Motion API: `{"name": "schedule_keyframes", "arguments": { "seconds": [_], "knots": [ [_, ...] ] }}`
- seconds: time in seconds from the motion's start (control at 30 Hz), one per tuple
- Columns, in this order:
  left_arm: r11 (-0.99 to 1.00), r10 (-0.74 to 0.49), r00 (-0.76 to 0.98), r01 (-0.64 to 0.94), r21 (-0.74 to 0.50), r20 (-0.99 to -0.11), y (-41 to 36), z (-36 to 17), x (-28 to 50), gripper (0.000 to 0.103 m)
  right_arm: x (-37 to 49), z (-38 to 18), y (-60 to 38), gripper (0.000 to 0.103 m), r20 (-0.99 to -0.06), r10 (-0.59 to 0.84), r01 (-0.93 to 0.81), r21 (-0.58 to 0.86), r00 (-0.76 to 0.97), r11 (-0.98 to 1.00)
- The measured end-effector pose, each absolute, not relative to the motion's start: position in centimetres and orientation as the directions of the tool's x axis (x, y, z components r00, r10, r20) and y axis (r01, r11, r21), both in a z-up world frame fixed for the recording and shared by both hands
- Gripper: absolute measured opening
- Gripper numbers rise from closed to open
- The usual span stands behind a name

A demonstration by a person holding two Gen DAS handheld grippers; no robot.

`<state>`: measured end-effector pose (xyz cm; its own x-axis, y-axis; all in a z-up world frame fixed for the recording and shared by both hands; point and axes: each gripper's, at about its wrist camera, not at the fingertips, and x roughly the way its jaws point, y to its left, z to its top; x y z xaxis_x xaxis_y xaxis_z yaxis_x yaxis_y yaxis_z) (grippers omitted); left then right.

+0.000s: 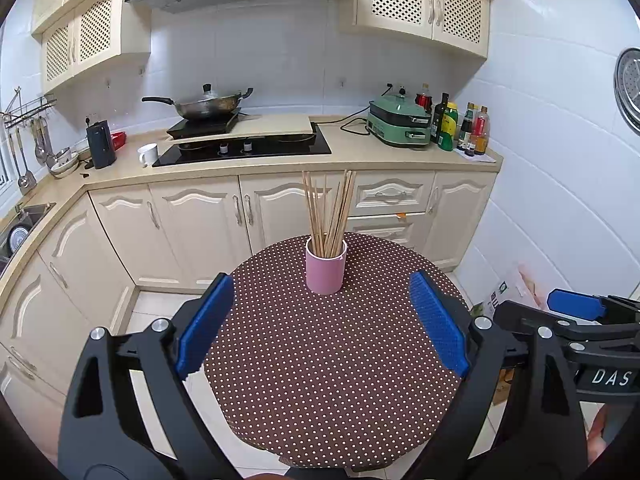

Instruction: Organize utensils

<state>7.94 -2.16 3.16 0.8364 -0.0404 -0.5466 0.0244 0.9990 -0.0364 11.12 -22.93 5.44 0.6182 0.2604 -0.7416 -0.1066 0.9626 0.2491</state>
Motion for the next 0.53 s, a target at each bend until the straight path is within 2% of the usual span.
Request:
{"name": "schedule_keyframes", "arguments": {
  "seconds": [0.53],
  "knots": [
    [0.999, -0.034, 0.833, 0.024, -0.027, -0.552, -2.61, 3.06, 8.5, 0.088, 11.33, 5.09, -22.92, 0.087, -0.741, 0.258, -0.1, 0.251, 0.62, 0.963]
  ]
}}
